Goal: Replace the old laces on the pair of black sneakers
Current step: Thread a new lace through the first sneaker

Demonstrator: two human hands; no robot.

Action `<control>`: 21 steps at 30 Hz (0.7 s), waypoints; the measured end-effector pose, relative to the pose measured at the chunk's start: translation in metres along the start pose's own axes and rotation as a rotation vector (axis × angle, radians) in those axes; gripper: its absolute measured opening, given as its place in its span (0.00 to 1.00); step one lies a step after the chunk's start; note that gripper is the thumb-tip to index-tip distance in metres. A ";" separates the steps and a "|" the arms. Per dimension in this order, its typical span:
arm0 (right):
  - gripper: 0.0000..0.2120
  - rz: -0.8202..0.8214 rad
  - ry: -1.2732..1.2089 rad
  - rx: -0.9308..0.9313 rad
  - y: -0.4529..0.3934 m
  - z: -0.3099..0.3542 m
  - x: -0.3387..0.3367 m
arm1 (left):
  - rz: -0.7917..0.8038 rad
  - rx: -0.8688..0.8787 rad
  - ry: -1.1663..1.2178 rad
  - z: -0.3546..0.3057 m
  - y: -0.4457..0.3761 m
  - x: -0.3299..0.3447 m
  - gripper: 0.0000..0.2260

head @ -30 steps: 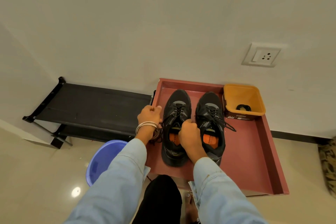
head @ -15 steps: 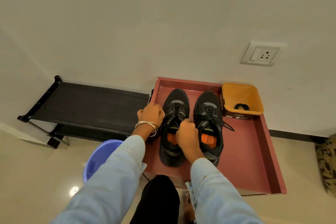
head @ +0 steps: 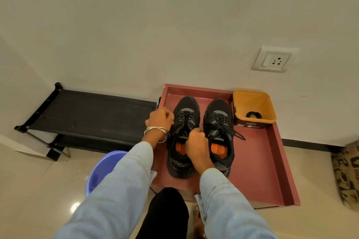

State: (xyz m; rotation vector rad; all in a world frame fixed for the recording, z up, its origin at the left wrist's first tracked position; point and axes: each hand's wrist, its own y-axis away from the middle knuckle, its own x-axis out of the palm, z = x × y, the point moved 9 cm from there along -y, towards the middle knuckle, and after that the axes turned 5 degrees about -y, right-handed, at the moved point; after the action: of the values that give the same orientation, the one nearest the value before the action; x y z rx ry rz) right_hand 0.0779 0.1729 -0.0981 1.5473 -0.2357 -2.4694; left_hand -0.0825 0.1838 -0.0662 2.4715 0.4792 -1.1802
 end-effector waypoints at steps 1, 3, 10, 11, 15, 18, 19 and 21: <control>0.19 0.005 0.006 0.000 0.000 0.000 0.000 | 0.001 -0.015 0.151 -0.002 -0.001 -0.006 0.06; 0.20 0.025 0.009 0.011 0.000 0.000 0.001 | -0.011 -0.008 0.402 -0.015 0.003 -0.026 0.06; 0.14 -0.046 -0.366 -0.221 0.003 0.032 -0.060 | 0.177 0.049 0.917 -0.081 0.037 -0.079 0.07; 0.14 -0.009 -0.550 -0.263 0.008 0.041 -0.072 | 0.217 0.036 0.942 -0.087 0.040 -0.078 0.08; 0.08 0.353 -1.231 -0.233 0.031 0.072 -0.081 | 0.324 -0.052 1.118 -0.097 0.048 -0.067 0.10; 0.07 0.308 -1.204 -0.152 0.032 0.058 -0.084 | 0.236 -0.092 1.257 -0.090 0.041 -0.069 0.14; 0.08 0.267 -1.179 -0.134 0.030 0.048 -0.087 | 0.182 -0.106 1.312 -0.083 0.036 -0.071 0.16; 0.10 0.181 -1.154 -0.104 0.022 0.024 -0.095 | 0.074 -0.140 1.412 -0.065 0.026 -0.075 0.18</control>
State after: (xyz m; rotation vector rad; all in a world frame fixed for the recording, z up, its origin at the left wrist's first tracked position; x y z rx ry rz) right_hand 0.0988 0.1776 -0.0004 -0.0899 -0.3738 -2.8253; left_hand -0.0718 0.1794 0.0359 2.7477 0.7172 0.7906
